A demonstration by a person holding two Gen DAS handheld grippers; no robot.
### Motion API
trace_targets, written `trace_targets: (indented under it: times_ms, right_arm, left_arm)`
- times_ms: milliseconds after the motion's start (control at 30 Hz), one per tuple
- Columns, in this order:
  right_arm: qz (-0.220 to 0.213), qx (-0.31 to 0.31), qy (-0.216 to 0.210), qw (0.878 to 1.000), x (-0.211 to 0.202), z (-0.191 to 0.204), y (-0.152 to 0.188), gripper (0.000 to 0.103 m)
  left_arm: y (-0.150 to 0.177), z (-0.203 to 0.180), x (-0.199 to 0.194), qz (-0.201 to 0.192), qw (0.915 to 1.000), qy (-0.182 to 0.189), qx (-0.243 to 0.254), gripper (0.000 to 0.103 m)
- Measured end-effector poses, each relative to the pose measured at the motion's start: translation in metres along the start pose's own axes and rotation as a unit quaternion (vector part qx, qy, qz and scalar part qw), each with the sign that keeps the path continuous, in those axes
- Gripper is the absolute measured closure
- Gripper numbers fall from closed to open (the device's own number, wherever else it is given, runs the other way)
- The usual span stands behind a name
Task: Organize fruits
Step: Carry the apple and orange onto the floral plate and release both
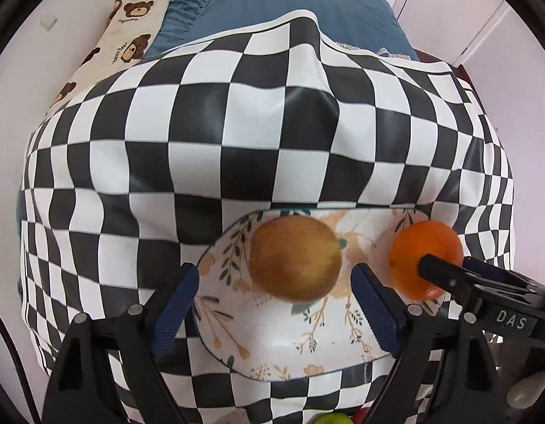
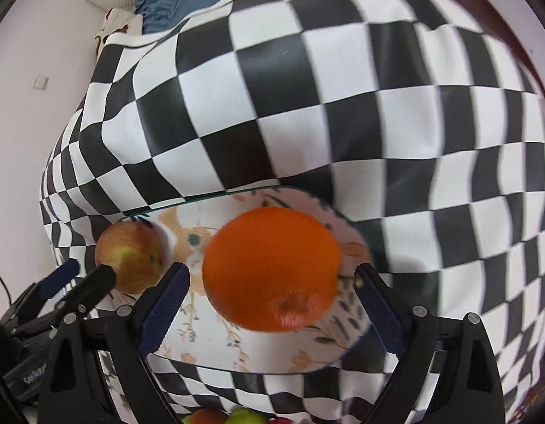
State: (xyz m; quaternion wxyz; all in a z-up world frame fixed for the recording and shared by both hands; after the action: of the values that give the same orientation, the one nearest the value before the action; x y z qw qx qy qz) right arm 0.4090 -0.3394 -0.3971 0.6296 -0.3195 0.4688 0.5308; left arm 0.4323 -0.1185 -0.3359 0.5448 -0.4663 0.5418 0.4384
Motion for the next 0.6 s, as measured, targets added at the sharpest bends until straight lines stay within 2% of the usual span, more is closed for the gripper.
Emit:
trace_targets:
  times_ms: [200, 300, 433, 600]
  right_arm:
    - [-0.017, -0.013, 0.059, 0.998, -0.026, -0.022, 0.026, 0.007]
    - [-0.021, -0.024, 0.075, 0.997, -0.035, -0.031, 0.040, 0.007]
    - [-0.038, -0.037, 0.095, 0.994, -0.052, -0.040, 0.064, 0.007]
    - [-0.064, -0.051, 0.115, 0.990, -0.075, -0.035, 0.104, 0.007]
  left_arm:
    - [0.031, -0.001, -0.005, -0.001, 0.9997, -0.023, -0.001, 0.015]
    - [0.048, 0.001, -0.007, 0.000, 0.9996, -0.028, -0.003, 0.015]
    - [0.071, 0.008, -0.017, -0.018, 0.9987, -0.048, -0.003, 0.015]
    - [0.101, 0.017, -0.036, -0.041, 0.9977, -0.054, -0.005, 0.015]
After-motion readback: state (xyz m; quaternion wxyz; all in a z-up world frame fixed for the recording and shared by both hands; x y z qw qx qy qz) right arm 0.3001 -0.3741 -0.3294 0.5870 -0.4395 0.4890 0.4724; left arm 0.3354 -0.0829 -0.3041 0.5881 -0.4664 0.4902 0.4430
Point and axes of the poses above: each gripper's, at about its wrist camera, not at the fingertips, and x roughly the way its jaws point, z to its left, y to its underside, the point moved 3 cm from there along x, roughly the way its jaws point, and after that the axes turned 8 degrees about z, right-handed, at the moved point
